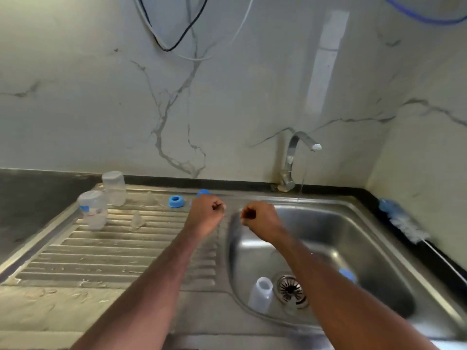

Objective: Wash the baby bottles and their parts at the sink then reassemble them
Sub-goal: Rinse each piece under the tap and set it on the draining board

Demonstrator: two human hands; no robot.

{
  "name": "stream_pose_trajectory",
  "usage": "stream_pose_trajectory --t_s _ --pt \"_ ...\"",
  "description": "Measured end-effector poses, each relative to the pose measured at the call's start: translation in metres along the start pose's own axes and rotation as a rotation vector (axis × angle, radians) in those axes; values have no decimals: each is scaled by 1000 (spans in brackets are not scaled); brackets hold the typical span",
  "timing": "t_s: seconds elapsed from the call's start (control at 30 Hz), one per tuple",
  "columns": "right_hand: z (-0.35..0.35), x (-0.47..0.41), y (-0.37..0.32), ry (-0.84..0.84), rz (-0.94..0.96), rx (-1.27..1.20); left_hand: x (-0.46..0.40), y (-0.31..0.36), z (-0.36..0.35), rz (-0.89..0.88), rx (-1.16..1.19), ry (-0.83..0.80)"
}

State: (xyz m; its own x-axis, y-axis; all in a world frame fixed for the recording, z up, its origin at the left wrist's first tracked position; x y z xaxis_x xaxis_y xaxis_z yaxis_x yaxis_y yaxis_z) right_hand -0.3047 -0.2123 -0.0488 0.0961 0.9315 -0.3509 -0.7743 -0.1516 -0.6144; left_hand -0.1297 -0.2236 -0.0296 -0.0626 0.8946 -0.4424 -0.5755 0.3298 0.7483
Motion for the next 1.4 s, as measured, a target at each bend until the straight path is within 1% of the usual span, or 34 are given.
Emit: stream_pose_trajectory --t_s 0.1,0.23,0.3,0.37,0.5,0.67,0.77,0.9,0.97,1.07,1.13,1.23,1.33,1.4 --pt "44 13 71 20 -104 67 11 33 -71 -7 79 -95" --pt "88 38 155 56 -226 158 35 54 -159 8 64 -288" --pt "91 52 192 19 -275 220 42 56 -190 37 50 -354" --pt "81 60 219 -89 -296 289 45 55 -209 70 56 -390" --pt "57 63 240 -270 -320 426 43 44 -229 99 31 -384" --pt "38 64 254 -415 -217 716 41 22 -231 184 77 -357" --pt "33 64 261 -452 -193 809 36 13 -227 235 122 -328" --pt "22 63 251 -500 -153 842 29 6 -222 312 189 -299" --pt "19 50 240 -416 -171 695 29 -1 -223 347 190 -294" --pt "20 22 225 -169 -312 249 36 -6 -233 378 157 -369" --pt "15 10 219 -88 -424 -14 40 -3 -243 355 159 -421" --pt "2 9 220 -94 -573 -322 41 7 -252 262 154 -427" --pt "2 10 220 -99 -602 -483 40 19 -251 170 139 -379" --pt "-2 9 220 -96 -629 -546 38 24 -246 145 153 -313"
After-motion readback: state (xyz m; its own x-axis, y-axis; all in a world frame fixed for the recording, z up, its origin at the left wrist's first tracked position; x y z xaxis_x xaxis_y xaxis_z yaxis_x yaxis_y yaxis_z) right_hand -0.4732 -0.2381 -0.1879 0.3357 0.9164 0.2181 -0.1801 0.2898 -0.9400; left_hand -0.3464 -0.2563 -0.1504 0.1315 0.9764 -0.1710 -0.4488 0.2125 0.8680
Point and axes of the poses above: each hand's wrist, its own x-axis away from the middle knuckle, its own z-axis out of the back of the hand, y = z × x, the point moved 9 cm from there along -x, towards the middle knuckle, and after that the axes turned 11 degrees about y, right-handed, at the moved point
